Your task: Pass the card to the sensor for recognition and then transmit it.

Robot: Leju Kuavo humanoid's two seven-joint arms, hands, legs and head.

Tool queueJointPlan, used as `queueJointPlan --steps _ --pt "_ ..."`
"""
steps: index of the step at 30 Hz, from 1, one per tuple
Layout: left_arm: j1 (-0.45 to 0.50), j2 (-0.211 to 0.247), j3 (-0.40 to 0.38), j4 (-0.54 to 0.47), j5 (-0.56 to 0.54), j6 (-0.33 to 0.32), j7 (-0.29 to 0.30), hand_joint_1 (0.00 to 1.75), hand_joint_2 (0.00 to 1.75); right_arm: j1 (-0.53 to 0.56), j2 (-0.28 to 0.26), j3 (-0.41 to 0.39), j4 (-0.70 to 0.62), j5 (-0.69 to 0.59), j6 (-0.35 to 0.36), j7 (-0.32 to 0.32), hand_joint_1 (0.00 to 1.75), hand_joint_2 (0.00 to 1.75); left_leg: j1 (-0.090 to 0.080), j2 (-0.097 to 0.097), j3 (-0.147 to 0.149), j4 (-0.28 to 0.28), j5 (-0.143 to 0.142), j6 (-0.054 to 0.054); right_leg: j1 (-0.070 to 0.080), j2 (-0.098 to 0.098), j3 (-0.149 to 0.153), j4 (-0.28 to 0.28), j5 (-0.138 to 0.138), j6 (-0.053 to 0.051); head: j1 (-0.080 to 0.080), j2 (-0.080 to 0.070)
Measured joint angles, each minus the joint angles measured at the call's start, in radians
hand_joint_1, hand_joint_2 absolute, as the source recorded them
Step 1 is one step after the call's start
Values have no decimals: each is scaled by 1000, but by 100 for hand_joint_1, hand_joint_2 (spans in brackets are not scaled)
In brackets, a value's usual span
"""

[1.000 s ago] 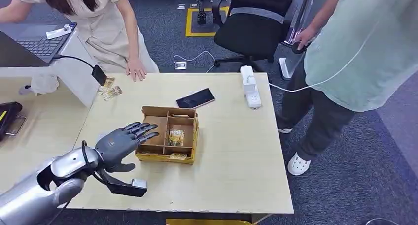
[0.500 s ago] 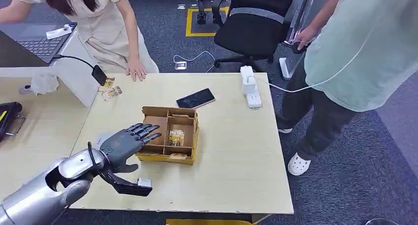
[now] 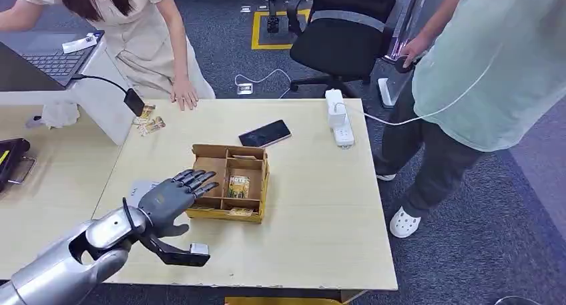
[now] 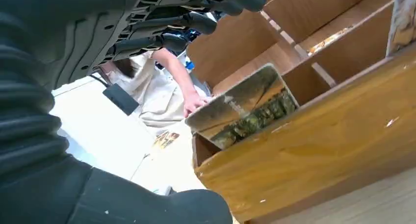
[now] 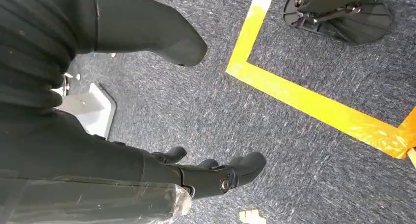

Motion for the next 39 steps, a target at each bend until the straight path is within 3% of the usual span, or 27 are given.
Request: queueJointPlan --steps 8,24,26,27,28,29,30,31,39 --pt "42 12 15 7 -19 34 2 0 175 7 0 0 0 -2 -2 -7 0 175 0 0 0 0 0 0 0 0 0 0 0 0 0 0" --pt "62 19 46 7 -41 33 2 0 175 8 0 0 0 -2 -3 -11 0 175 0 0 0 0 0 0 0 0 0 0 0 0 0 0" --pt "62 19 47 7 -44 33 2 70 175 8 0 0 0 -3 -3 -11 0 175 0 0 0 0 0 0 0 0 0 0 0 0 0 0" --pt "62 19 48 7 -46 32 0 141 175 8 0 0 0 -3 -3 -11 0 175 0 0 0 0 0 0 0 0 0 0 0 0 0 0" --pt "62 20 50 7 -47 29 -2 161 175 8 0 0 0 -4 -3 -11 0 175 0 0 0 0 0 0 0 0 0 0 0 0 0 0" --pt "62 21 51 7 -46 24 -9 154 175 7 0 0 0 -6 -3 -11 0 175 0 0 0 0 0 0 0 0 0 0 0 0 0 0" --pt "62 22 52 7 -44 21 -12 134 175 7 0 0 0 -10 -3 -11 0 175 0 0 0 0 0 0 0 0 0 0 0 0 0 0" --pt "62 25 52 7 -40 13 -20 96 175 7 0 0 0 -13 -3 -11 0 175 0 0 0 0 0 0 0 0 0 0 0 0 0 0" --pt "61 28 61 7 -20 -2 -40 96 175 6 0 0 0 -11 -3 -10 0 175 0 0 0 0 0 0 0 0 0 0 0 0 0 0"
